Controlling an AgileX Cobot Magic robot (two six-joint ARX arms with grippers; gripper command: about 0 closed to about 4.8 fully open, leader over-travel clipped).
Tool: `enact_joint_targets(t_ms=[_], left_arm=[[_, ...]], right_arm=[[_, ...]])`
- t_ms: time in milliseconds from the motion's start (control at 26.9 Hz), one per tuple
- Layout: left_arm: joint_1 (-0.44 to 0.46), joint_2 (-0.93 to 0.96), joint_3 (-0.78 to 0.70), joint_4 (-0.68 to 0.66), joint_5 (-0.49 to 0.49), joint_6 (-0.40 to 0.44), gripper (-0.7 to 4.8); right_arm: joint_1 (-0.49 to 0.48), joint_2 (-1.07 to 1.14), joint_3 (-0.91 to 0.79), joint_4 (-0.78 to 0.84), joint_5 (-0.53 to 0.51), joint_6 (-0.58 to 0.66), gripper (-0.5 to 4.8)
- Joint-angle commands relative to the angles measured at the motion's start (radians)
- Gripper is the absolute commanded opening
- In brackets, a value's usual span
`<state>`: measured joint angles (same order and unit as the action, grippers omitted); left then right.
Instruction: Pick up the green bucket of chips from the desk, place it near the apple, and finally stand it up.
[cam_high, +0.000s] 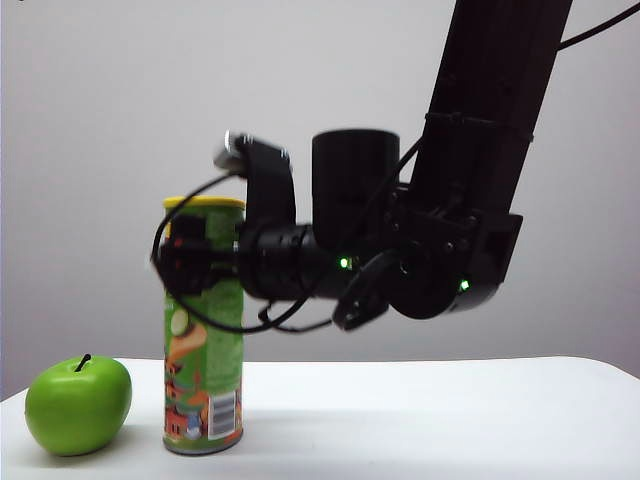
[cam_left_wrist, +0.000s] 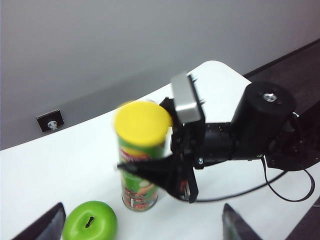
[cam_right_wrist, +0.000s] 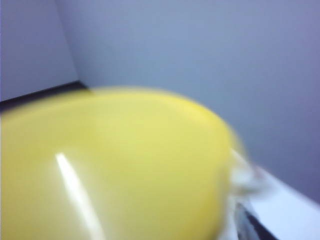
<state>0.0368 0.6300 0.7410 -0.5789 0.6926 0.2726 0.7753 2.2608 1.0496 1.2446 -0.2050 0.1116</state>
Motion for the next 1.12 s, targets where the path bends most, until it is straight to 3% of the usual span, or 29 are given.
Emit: enact_joint_targets(t_ms=[37,335,1116], left_arm=[[0.0,-0.002,0.002,0.012,0.009,0.0,4.04],[0.0,-0.002,0.002,0.013,0.011,0.0,4.04],[0.0,-0.002,0.002,0.019,0.03,-0.014,4.04]], right_arm=[[0.003,-0.001,0.0,-0.021,0.002,0.048,4.79],[0.0,-0.019,-0.005,-0.049,-0.044,0.088,4.79],[-0.015,-0.267,-0.138,-0.505,-0.088,0.138,4.79]])
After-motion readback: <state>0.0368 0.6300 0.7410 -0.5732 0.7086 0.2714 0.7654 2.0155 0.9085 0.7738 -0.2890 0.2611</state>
